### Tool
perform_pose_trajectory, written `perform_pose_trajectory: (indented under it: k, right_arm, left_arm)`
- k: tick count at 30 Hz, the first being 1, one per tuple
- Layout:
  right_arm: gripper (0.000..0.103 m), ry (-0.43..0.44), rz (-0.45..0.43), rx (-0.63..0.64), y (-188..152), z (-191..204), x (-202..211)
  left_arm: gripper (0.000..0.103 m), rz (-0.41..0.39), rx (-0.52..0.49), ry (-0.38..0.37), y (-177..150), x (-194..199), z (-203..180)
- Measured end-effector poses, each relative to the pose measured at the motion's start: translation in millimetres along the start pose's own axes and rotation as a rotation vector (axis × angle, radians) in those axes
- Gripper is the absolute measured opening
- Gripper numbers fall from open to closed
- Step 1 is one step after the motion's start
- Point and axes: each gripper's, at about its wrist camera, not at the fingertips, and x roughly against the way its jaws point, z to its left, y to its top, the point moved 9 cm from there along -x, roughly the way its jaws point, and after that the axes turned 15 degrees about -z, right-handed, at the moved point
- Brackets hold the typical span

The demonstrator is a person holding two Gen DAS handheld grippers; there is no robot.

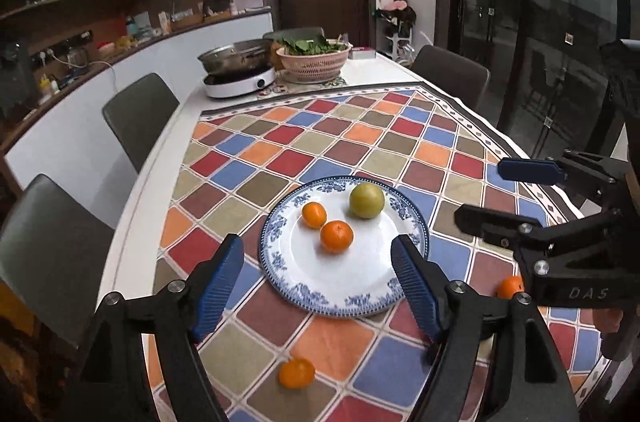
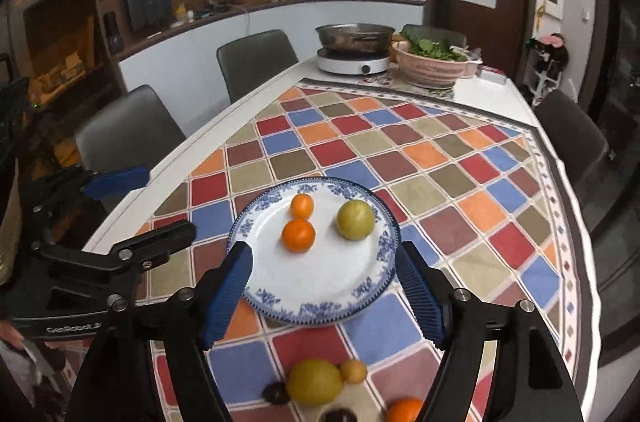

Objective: Organize fruits
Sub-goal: 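Withdraw both tools from the plate toward the remaining fruits, then grasp an orange with the left tool while the right tool grasps the yellow pear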

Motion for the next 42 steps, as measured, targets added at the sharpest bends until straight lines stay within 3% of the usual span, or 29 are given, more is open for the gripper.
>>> perform_pose_trajectory:
  k: [5, 10, 21, 28, 39, 42]
  right_arm:
    - [0.074, -0.069, -0.022, -0.006, -10.7, -2.0, 27.9]
    - [0.074, -0.094, 0.027, -0.031, -33.1, 0.3, 41.0]
    - [0.074, -0.135, 0.128, -0.126, -96.5, 11.4, 49.0]
    - [0.074, -0.179, 0.174, -0.123, -120.7, 11.7, 40.6]
    - [0.073, -0.209, 0.278, -0.163, -137.8, 1.1, 9.5]
    - [0.067, -0.214, 0.296, -0.16, -139.5, -0.4, 1.9]
  left_arm:
    - [0.081, -0.024, -0.024, 0.035, -11.2, 27.2, -3.1]
    - [0.083, -0.011, -0.006, 0.062, -29.1, 44.7, -0.2]
    - [0.083, 0.109, 0.099, 0.101, -102.6, 62.1, 7.8]
    - [0.083, 0.187, 0.076, 0.128, -133.7, 51.0, 17.6]
    - [0.083, 0.215, 0.026, 0.112, -134.7, 9.8, 28.0]
    - [0.082, 0.246, 0.033, 0.101, -142.6, -4.1, 32.0]
